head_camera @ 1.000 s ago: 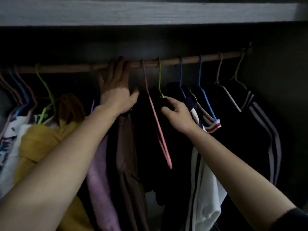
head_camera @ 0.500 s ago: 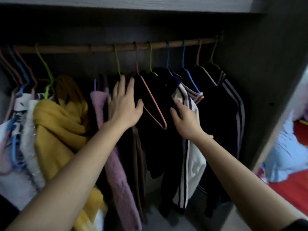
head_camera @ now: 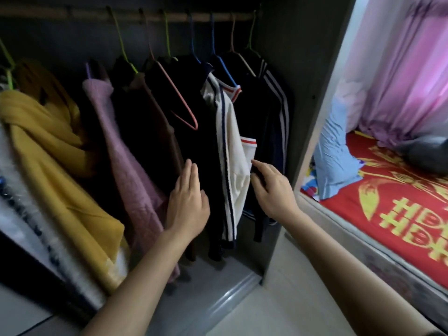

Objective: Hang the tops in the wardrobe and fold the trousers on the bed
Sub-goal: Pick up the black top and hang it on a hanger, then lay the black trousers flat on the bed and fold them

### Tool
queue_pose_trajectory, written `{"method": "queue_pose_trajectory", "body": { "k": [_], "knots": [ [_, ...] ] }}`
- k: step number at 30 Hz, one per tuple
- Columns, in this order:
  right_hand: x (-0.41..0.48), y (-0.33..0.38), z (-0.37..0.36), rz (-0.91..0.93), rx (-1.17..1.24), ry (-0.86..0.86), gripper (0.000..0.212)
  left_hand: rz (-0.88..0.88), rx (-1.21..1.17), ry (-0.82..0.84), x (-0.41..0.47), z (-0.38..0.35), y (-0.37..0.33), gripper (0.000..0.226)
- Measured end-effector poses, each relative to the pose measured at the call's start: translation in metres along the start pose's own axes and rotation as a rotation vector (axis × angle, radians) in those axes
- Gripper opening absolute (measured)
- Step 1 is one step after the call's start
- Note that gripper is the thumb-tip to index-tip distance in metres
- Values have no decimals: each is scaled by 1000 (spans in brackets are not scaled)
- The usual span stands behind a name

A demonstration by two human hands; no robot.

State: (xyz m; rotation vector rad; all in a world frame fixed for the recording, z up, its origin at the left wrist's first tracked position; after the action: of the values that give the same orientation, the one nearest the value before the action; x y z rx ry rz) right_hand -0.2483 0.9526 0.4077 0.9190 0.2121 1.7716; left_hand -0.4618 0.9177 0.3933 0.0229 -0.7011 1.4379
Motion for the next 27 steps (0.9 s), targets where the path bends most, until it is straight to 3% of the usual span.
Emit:
{"method": "queue_pose_trajectory", "body": {
  "k": [8, 12, 16, 21, 27],
  "knots": [
    [-87, -85, 76, -46, -120, -62, 47, -132, 85, 64, -20, -53, -103, 63],
    [-139, -166, 166, -134, -217, -121, 47, -216, 9, 91, -18, -109, -221, 62],
    [-200, -256, 261, -311, -310, -144, 51, -429, -43, 186, -31, -180, -359, 67],
    [-276, -350, 360, -560, -335, -265, 52, -565, -149, 294, -57, -261, -511, 64],
    [-307, -438, 427, -739, -364, -354, 52, -764, -214, 408, -60, -338, -636, 66]
  ]
}}
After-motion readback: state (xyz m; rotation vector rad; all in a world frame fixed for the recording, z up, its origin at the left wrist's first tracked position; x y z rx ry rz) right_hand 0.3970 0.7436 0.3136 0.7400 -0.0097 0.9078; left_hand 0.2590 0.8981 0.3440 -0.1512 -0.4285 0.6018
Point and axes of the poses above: each hand's wrist, its own x-axis towards the middle knuckle, its own z-axis out of the back of the hand, y = z × x, the point moved 2 cm from there along x, towards the middle knuckle, and after that the axes turned 1 degree about -y, right-handed, at the moved point
